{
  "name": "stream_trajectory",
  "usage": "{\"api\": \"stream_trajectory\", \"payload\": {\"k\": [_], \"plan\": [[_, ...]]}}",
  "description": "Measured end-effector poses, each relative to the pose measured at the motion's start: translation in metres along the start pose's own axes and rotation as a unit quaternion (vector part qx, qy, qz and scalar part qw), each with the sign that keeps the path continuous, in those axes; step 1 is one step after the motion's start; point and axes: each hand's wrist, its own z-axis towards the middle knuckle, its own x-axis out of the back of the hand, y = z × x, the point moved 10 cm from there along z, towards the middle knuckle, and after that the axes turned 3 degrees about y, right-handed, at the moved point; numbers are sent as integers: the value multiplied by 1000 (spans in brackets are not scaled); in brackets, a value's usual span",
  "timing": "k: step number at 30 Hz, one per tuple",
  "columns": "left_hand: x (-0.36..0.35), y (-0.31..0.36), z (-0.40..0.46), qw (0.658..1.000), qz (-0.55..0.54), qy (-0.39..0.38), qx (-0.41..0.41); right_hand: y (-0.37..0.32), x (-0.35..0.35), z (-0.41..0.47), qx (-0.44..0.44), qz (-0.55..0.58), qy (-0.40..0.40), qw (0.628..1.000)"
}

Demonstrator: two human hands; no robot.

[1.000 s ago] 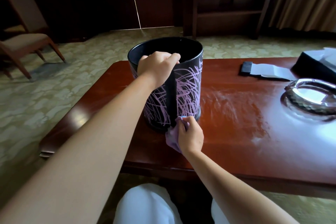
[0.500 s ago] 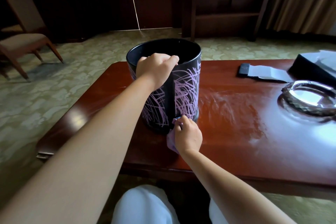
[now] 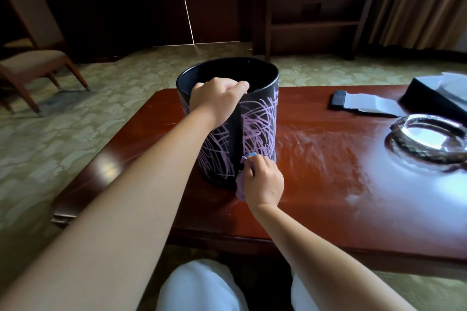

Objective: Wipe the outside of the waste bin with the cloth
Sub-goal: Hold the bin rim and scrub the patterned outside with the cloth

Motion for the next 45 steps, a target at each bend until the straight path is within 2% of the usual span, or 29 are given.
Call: {"api": "stream_trajectory", "payload": {"k": [4, 10, 14, 15, 20, 24, 26, 29, 35, 39, 41, 43, 45], "plan": [[0, 0, 0, 1000, -1, -5, 2, 10, -12, -8, -29, -5, -50, 998], [1, -1, 0, 1000, -2, -1, 7, -3, 5, 5, -7, 23, 9, 1000], [2, -1, 0, 1000, -2, 0, 13, 7, -13, -1, -40, -5, -93, 995], [2, -1, 0, 1000, -1, -1, 15, 7, -12, -1, -44, -1, -95, 995], [2, -2, 0, 1000, 4, -3, 25, -9, 10, 12, -23, 21, 7, 1000], [2, -3, 0, 1000, 3, 3, 25, 7, -13, 1, -64, -19, -111, 992], [3, -4, 0, 1000, 4, 5, 25, 4, -6, 4, -51, 4, -83, 995], [3, -1, -1, 1000, 10, 0, 26, -10, 12, 14, -9, 23, 11, 1000], [3, -3, -1, 1000, 9, -3, 28, -7, 4, 9, 10, 9, -19, 1000], [0, -3, -2, 1000, 5, 1, 22, -13, 17, 17, 4, 26, 29, 999], [-1, -4, -3, 1000, 6, 2, 17, -13, 16, 16, 3, 11, 5, 1000], [-2, -5, -5, 1000, 5, 4, 18, -5, 5, 13, -22, -8, -58, 998], [-2, -7, -3, 1000, -1, 6, 21, -2, 3, 14, -26, 0, -66, 997]]}}
